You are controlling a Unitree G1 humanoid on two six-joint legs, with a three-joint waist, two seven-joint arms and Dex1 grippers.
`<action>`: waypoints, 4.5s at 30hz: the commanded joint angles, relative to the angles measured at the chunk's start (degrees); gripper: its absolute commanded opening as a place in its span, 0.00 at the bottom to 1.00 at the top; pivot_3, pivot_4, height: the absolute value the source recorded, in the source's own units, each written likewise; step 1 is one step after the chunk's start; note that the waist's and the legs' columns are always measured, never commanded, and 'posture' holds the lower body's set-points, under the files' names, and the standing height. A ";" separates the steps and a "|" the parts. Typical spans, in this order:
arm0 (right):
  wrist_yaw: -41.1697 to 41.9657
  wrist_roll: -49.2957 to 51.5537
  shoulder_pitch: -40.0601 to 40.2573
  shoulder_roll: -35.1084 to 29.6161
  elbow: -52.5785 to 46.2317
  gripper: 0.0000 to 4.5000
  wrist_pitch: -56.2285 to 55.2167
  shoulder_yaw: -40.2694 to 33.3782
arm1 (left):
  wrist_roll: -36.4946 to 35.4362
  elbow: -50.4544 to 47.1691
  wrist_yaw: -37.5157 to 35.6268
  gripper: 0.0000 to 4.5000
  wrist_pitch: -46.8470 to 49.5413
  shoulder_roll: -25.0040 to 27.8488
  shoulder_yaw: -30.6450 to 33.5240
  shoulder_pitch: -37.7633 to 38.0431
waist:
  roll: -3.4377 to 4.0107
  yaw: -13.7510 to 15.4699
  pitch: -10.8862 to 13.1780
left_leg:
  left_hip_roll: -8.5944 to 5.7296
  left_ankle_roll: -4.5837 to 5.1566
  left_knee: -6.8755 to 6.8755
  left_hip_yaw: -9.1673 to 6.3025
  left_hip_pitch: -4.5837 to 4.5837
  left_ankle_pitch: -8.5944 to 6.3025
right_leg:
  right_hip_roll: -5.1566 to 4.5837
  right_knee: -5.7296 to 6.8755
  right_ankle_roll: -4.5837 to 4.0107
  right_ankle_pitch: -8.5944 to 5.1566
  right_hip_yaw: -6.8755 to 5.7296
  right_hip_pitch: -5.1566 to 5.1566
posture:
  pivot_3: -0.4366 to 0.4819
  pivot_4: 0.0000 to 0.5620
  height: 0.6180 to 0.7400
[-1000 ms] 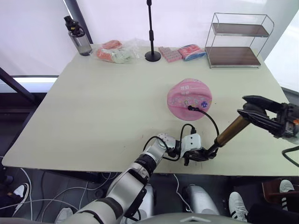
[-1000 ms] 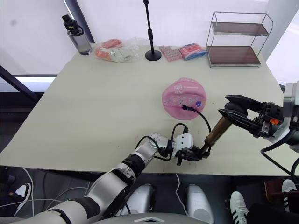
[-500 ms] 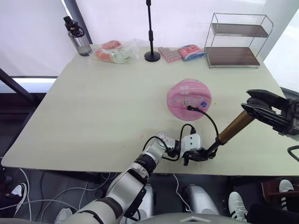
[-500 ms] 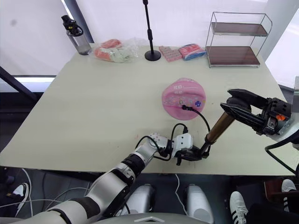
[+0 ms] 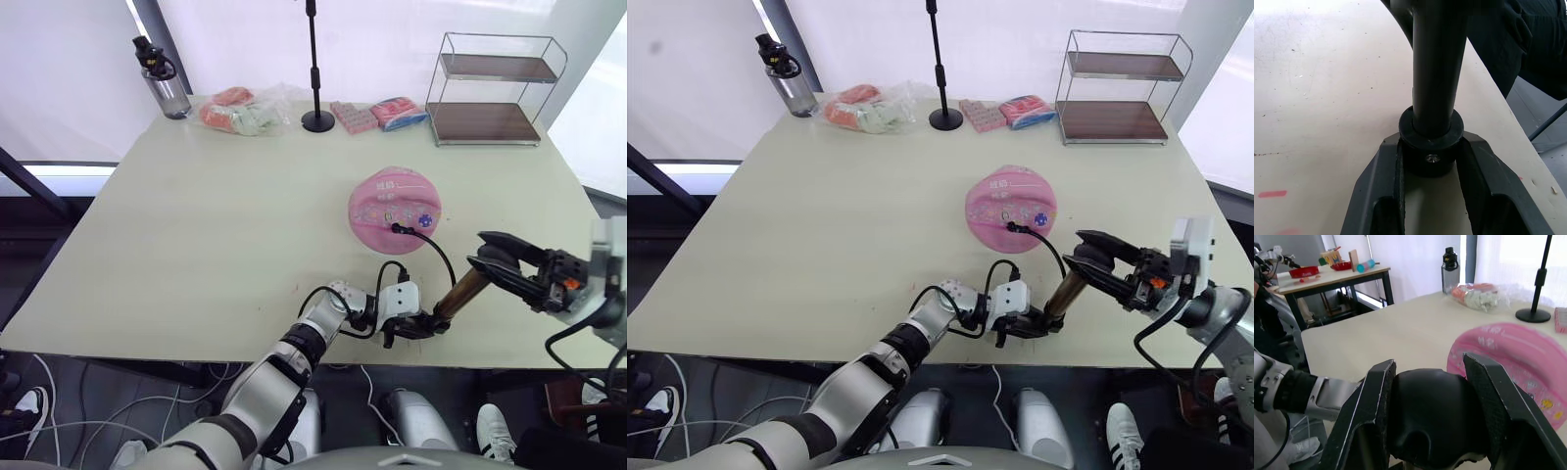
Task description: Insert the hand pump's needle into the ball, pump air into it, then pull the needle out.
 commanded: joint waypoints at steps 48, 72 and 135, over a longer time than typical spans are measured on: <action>-8.38 36.27 -14.77 -21.50 -2.37 0.38 23.68 -24.02 | 2.37 3.47 0.30 0.22 1.99 1.49 -0.92 1.28 | 0.52 0.36 0.54 | -0.11 0.00 -0.01 0.05 -0.28 -0.01 | -0.11 -0.02 0.05 0.02 0.03 -0.22 | 0.48 0.27 0.93; 1.10 1.33 0.42 -8.37 -4.22 0.38 6.00 -1.88 | 2.40 4.18 0.87 0.22 1.78 1.32 -0.85 1.00 | 0.10 -0.01 0.22 | -0.03 -0.01 -0.01 0.08 0.00 -0.01 | -0.06 -0.02 -0.01 -0.02 0.04 0.00 | 0.48 0.27 0.93; 4.58 -0.01 -4.67 -8.75 -0.92 0.38 2.72 -4.24 | 2.58 5.05 1.42 0.22 0.92 0.49 -1.00 1.05 | 0.27 0.01 0.65 | -0.12 0.00 0.11 0.08 -0.04 -0.01 | -0.13 0.06 -0.04 -0.02 0.05 -0.01 | 0.48 0.27 0.93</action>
